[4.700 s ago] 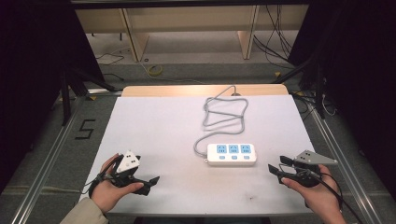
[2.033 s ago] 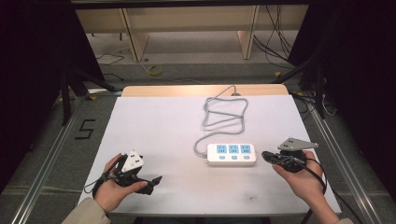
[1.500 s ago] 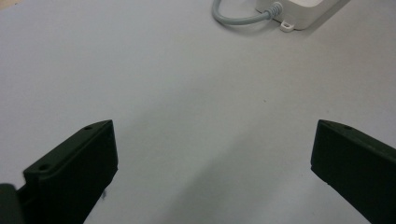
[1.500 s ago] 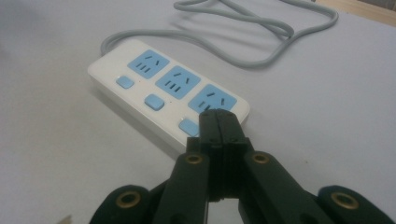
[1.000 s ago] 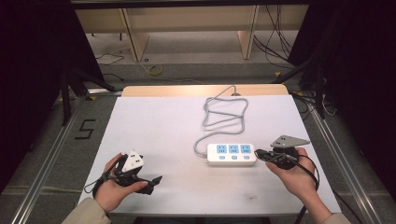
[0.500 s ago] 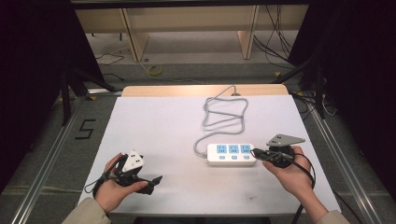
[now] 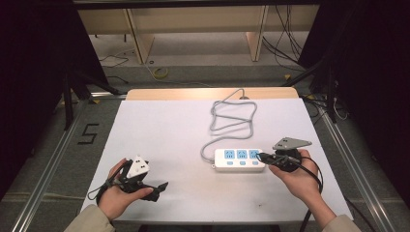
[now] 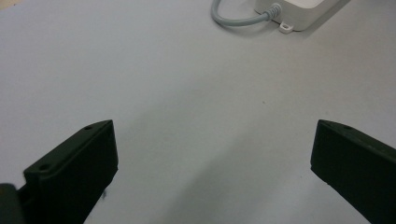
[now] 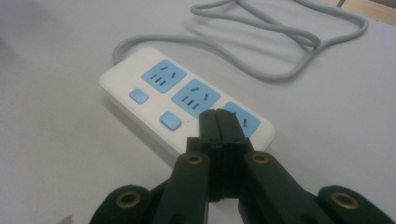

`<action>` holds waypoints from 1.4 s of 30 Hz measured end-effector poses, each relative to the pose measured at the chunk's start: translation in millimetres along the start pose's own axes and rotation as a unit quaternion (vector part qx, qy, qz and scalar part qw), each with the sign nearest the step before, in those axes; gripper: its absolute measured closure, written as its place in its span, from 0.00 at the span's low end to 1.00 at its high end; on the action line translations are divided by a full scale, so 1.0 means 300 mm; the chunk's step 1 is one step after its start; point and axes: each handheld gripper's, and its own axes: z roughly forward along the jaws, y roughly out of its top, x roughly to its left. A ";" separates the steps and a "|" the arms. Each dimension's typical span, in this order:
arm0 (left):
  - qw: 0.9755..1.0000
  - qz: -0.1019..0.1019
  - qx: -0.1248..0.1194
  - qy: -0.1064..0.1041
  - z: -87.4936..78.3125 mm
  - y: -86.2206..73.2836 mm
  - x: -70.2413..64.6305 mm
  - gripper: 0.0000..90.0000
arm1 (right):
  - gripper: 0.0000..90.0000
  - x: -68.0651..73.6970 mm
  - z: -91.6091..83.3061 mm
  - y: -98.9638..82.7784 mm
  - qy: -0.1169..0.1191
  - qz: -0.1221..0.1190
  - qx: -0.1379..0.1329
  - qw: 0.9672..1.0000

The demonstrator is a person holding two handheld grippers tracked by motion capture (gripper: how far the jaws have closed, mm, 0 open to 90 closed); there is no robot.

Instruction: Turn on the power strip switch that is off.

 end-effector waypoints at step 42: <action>1.000 0.001 0.001 -0.001 0.001 0.002 -0.002 0.00 | 1.00 0.005 0.042 0.049 0.008 0.000 0.014 1.000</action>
